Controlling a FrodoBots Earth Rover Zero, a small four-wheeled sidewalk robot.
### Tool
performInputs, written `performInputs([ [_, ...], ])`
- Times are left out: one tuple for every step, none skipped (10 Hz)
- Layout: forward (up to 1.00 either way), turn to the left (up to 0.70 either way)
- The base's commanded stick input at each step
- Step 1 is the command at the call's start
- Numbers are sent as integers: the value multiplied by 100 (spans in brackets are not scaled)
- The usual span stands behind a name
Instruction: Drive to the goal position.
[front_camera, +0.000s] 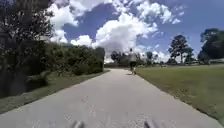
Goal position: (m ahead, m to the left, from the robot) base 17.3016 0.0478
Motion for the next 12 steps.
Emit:
performInputs([
  [50,0],
  [50,0],
  [50,0],
  [50,0],
  [50,0],
  [50,0],
  [50,0],
  [50,0],
  [50,0],
  [50,0],
  [50,0],
  [50,0],
])
